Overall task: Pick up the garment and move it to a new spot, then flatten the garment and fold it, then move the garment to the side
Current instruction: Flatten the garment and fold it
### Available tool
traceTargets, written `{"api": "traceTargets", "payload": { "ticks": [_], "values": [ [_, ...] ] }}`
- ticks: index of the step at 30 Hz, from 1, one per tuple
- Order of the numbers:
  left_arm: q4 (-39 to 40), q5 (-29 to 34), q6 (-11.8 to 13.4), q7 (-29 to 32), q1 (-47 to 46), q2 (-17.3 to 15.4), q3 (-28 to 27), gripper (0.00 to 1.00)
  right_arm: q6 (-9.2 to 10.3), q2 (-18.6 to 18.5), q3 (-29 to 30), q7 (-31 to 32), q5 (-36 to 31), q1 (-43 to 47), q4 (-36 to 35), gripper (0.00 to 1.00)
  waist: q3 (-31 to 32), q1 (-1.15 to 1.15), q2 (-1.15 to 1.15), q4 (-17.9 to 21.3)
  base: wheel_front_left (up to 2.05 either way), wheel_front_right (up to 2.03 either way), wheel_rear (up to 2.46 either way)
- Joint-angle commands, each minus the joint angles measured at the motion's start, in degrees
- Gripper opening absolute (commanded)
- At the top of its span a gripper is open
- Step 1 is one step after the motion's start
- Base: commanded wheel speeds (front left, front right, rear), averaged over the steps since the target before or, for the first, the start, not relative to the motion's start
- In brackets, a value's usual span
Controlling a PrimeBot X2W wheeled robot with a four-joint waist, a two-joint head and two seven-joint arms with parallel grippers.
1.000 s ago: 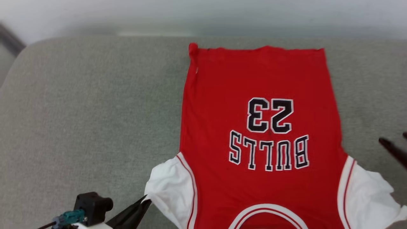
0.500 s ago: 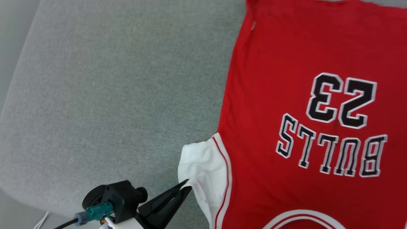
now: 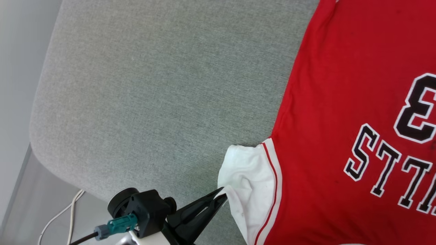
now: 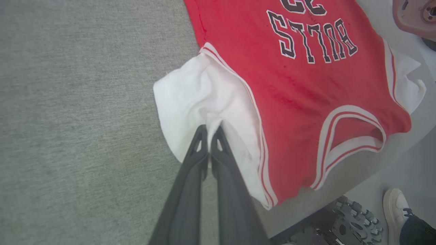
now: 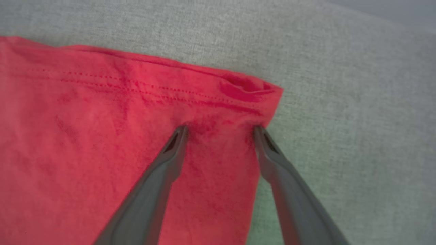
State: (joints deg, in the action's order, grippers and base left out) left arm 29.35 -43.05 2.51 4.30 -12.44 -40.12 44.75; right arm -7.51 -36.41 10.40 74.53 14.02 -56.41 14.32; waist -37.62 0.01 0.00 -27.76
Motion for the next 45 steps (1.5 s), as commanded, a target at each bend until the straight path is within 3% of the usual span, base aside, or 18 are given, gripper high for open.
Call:
{"api": "traceTargets", "payload": {
  "ticks": [1,4,5,6,7,15,23,33,45],
  "values": [
    [-0.3,-0.1,-0.5,-0.4,-1.0,0.5,0.1,0.0,0.03,0.5,-0.3,0.6,-0.3,0.6,0.9,1.0,-0.5,-0.01,0.0,-0.6,0.0,0.0,0.0],
    [-1.2,-0.3,-1.0,-0.8,-1.0,0.6,0.3,0.0,0.03,1.6,0.6,1.8,-0.5,2.9,1.5,1.0,-0.7,-0.01,0.0,-0.9,0.0,0.0,0.0],
    [-1.5,-0.2,-1.0,-0.8,-1.1,0.6,0.4,0.0,0.03,1.5,0.6,2.4,-0.5,3.7,1.8,0.44,-0.8,-0.01,0.0,-1.0,0.0,0.0,0.0],
    [-1.8,-0.1,-1.2,-0.9,-1.2,0.7,0.4,0.0,0.03,1.2,0.6,2.7,-0.5,4.6,1.8,0.15,-0.8,-0.01,0.0,-1.0,0.0,0.0,0.0],
    [-2.0,-0.1,-1.4,-1.0,-1.3,0.9,0.5,0.0,0.03,1.0,0.8,2.8,-0.6,5.2,1.8,0.0,-0.7,-0.01,0.0,-1.1,0.0,0.0,0.0],
    [-4.2,-1.0,-0.8,-1.9,-0.9,0.7,-0.4,0.0,0.04,1.5,2.4,0.3,0.2,9.2,1.7,0.0,3.4,-0.01,0.0,1.6,0.0,0.0,0.0],
    [-10.3,-1.7,1.1,-2.6,2.1,-2.5,-2.3,0.0,0.03,5.2,1.6,-5.6,6.8,20.2,1.3,0.0,14.4,-0.01,0.0,10.1,0.0,0.0,0.0],
    [-12.9,-4.2,3.2,-4.8,6.6,-3.8,-3.7,0.0,0.03,6.4,0.5,-9.8,15.3,39.2,-7.7,0.0,23.5,-0.01,0.0,17.5,0.0,0.0,0.0],
    [-15.0,-6.3,5.0,-6.9,8.7,-2.3,-4.7,0.0,0.03,13.9,4.9,-13.4,16.9,60.6,-18.8,0.0,28.5,-0.01,0.0,22.5,0.0,0.0,0.0]
  ]
}}
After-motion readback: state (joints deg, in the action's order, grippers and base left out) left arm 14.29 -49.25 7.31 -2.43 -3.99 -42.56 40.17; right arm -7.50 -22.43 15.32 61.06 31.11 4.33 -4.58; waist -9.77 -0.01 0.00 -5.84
